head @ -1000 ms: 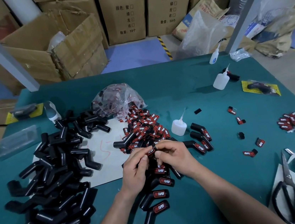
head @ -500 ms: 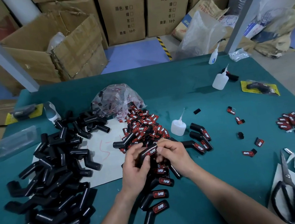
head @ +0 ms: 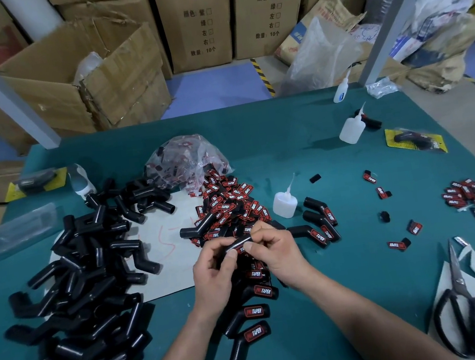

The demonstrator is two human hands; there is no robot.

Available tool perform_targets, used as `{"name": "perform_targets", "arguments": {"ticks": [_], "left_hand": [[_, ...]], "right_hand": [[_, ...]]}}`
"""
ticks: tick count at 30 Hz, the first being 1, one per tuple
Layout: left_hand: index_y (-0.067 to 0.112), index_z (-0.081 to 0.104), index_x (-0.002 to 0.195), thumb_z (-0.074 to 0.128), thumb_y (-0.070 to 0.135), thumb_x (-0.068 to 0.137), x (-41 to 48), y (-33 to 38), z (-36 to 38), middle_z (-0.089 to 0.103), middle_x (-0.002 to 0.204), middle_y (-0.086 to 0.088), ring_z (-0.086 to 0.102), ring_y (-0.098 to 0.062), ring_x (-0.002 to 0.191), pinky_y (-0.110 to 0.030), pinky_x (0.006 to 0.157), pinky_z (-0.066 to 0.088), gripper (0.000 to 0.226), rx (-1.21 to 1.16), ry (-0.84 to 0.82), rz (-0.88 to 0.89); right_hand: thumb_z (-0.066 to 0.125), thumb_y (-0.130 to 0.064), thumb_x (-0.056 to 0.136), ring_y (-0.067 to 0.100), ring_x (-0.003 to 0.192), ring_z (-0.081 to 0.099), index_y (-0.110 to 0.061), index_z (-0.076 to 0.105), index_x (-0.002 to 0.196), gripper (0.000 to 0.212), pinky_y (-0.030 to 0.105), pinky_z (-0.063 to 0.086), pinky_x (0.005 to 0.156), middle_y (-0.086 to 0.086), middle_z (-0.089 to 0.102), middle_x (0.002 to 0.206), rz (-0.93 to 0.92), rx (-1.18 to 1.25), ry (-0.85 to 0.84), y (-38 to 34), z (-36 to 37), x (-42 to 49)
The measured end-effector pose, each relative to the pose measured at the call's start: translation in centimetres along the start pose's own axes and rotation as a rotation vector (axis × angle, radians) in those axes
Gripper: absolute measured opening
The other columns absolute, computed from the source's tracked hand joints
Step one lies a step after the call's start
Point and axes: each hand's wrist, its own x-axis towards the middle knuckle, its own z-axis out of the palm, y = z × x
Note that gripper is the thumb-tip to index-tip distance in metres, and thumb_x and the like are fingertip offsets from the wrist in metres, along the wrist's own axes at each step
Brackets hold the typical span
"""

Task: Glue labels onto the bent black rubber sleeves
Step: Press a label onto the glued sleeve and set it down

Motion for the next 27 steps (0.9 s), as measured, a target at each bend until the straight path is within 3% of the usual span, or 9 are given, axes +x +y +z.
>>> {"name": "perform_targets", "arguments": {"ticks": [4,7,12,15,19,24,27], "left_hand": [[0.038,0.067,0.105,0.064,0.027,0.092,0.1,0.1,-0.1,0.072,0.108,0.004,0.068,-0.019,0.103,-0.028,0.094,0.053,0.017,0.032,-0.028,0.100],[0.034,0.066,0.105,0.063,0.025,0.093,0.0,-0.2,0.0,0.070,0.108,0.008,0.067,-0.019,0.104,-0.026,0.094,0.051,0.015,0.047,-0.045,0.117],[0.036,0.063,0.113,0.058,0.027,0.100,0.0,-0.5,-0.2,0.068,0.115,0.010,0.066,-0.019,0.108,-0.027,0.095,0.051,0.017,0.078,-0.066,0.185],[0.039,0.063,0.120,0.048,0.026,0.105,0.0,-0.9,-0.4,0.067,0.120,0.006,0.065,-0.025,0.110,-0.034,0.096,0.051,0.024,0.080,-0.092,0.227],[0.039,0.062,0.124,0.042,0.019,0.104,-0.2,-1.1,-0.5,0.065,0.124,0.005,0.066,-0.026,0.112,-0.037,0.095,0.052,0.034,0.118,-0.113,0.250],[0.022,0.063,0.119,0.042,0.021,0.105,-0.2,-1.2,-0.4,0.065,0.124,0.008,0.066,-0.022,0.112,-0.035,0.095,0.053,0.025,0.161,-0.122,0.226],[0.035,0.064,0.116,0.043,0.022,0.103,0.1,-0.7,-0.5,0.067,0.118,0.014,0.066,-0.017,0.110,-0.032,0.095,0.052,0.028,0.189,-0.066,0.204]], "right_hand": [[0.074,-0.013,0.085,0.010,0.074,0.043,-0.004,0.074,0.075,0.014,0.024,0.037,0.069,-0.006,0.047,0.077,0.012,-0.015,-0.060,0.2,0.0,-0.2],[0.074,-0.015,0.084,0.014,0.076,0.043,0.007,0.072,0.079,0.023,0.026,0.036,0.070,0.001,0.046,0.079,0.030,0.027,-0.039,0.4,0.2,-0.3],[0.075,-0.013,0.084,0.008,0.076,0.046,-0.011,0.077,0.080,0.004,0.023,0.037,0.068,-0.003,0.049,0.082,0.045,0.047,-0.073,0.1,0.1,-0.3],[0.079,-0.015,0.082,0.007,0.076,0.048,-0.009,0.078,0.081,0.007,0.019,0.037,0.067,-0.002,0.050,0.085,0.058,-0.002,-0.114,0.2,0.1,-0.5],[0.082,-0.023,0.078,0.006,0.075,0.048,-0.024,0.078,0.074,0.005,0.018,0.040,0.071,-0.008,0.051,0.082,0.060,0.034,-0.106,0.4,0.3,-0.5],[0.081,-0.027,0.077,0.005,0.074,0.049,-0.026,0.077,0.073,0.006,0.017,0.041,0.071,-0.009,0.051,0.081,0.066,0.037,-0.086,1.1,0.5,-0.5],[0.077,-0.032,0.080,0.010,0.075,0.049,-0.017,0.074,0.071,0.018,0.027,0.041,0.073,-0.005,0.052,0.079,0.107,0.021,-0.125,1.0,0.1,0.0]]}}
